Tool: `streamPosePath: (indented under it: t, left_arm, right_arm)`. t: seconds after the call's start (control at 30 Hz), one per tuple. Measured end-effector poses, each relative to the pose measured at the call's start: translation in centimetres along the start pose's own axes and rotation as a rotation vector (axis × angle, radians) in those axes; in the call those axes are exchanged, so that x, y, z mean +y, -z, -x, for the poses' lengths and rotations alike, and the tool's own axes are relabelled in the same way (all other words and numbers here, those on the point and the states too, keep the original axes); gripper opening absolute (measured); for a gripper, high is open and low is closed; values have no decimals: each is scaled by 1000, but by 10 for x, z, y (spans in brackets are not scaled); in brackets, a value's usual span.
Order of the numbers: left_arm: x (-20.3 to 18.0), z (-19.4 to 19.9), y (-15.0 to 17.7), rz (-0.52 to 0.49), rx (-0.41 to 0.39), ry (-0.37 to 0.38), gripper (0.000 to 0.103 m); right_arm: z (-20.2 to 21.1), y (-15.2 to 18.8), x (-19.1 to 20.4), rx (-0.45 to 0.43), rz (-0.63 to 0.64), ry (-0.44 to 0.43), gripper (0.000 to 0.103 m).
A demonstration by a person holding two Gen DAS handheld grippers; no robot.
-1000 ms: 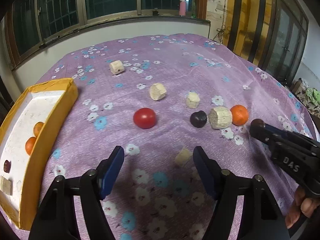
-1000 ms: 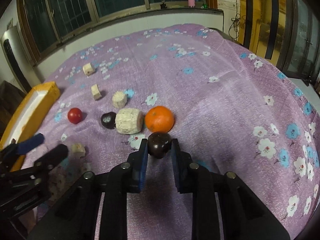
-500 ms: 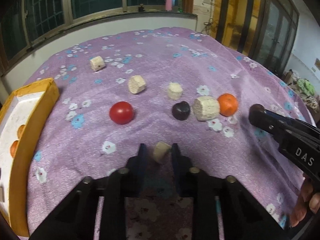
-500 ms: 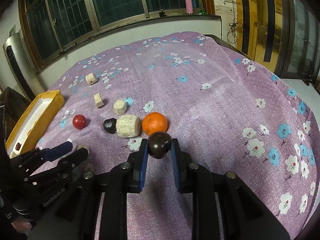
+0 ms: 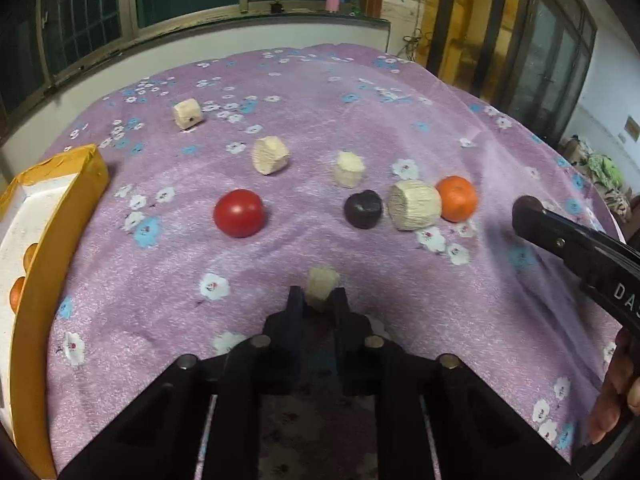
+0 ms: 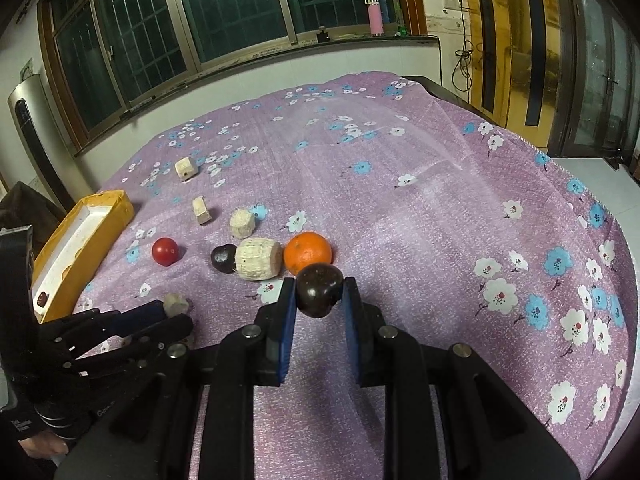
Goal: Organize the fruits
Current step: 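Grasp a small cream cube with the left gripper while the right gripper grasps a dark plum, then carry the cube and plum into the tray and open both grippers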
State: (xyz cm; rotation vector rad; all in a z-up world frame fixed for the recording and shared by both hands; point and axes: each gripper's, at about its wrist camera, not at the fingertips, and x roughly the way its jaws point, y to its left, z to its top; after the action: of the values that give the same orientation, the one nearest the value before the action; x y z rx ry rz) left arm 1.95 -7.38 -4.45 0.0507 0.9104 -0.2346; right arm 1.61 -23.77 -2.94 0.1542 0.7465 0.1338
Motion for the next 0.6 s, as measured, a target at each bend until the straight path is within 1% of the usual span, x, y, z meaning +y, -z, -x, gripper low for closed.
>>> streamPosePath:
  t: [0.3, 0.43, 0.5, 0.6]
  left_arm:
    - [0, -1, -1, -12, -2, 9, 11]
    - [3, 20, 1, -8, -58, 3, 11]
    - [7, 33, 2, 3, -83, -9, 11]
    - [19, 50, 5, 36, -102, -67, 11]
  right_arm:
    - [1, 0, 1, -1, 4, -3, 24]
    - [5, -1, 5, -6, 14, -2, 24]
    - [7, 0, 9, -4, 21, 0, 24]
    - [11, 0, 19, -6, 33, -6, 24]
